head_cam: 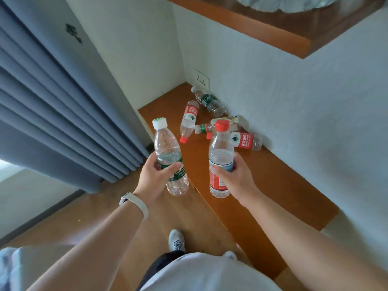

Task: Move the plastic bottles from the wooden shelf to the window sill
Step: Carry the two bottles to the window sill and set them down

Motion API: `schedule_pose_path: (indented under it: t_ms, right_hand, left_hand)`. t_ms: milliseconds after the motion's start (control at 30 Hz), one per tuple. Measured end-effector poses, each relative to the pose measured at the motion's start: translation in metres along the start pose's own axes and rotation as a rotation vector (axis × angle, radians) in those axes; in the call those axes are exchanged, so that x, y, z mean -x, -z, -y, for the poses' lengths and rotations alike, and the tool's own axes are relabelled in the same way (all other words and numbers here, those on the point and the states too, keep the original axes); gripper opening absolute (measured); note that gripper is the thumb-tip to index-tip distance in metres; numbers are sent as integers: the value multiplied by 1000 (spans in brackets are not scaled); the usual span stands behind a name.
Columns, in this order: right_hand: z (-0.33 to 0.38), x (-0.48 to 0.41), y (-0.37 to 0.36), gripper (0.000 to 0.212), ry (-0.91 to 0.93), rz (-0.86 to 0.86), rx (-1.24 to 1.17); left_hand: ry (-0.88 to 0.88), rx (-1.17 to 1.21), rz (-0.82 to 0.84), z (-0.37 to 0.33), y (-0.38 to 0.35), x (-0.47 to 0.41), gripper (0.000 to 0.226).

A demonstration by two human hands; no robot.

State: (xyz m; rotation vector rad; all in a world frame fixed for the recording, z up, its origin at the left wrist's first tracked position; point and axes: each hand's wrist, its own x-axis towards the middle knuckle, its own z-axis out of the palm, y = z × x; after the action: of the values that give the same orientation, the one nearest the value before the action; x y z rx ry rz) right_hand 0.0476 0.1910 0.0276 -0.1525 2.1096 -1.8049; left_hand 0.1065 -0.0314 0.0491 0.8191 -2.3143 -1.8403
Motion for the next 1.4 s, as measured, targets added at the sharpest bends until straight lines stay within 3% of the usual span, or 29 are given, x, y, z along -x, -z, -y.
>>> schedule_pose_path:
  t_ms: [167, 333, 667, 933, 1133, 1400]
  right_hand:
    - [20, -9, -41, 46, 50, 105, 20]
    - [48, -28, -106, 44, 88, 180, 9]
    - [101, -52, -318, 38, 103, 332, -13]
    - [128, -57, -470, 40, 151, 439, 1]
    - [145, -56, -549, 39, 151, 531, -22]
    - [152, -78, -634, 44, 131, 690, -3]
  left_hand:
    - [9, 100, -71, 5, 50, 6, 41]
    - [6, 201, -93, 13, 121, -3, 46]
    - [-29, 342, -264, 56, 329, -20, 42]
    - [-73, 422, -392, 93, 464, -13, 56]
    - [-94, 461, -498, 113, 528, 1, 50]
    - [-35, 538, -656, 143, 580, 7, 60]
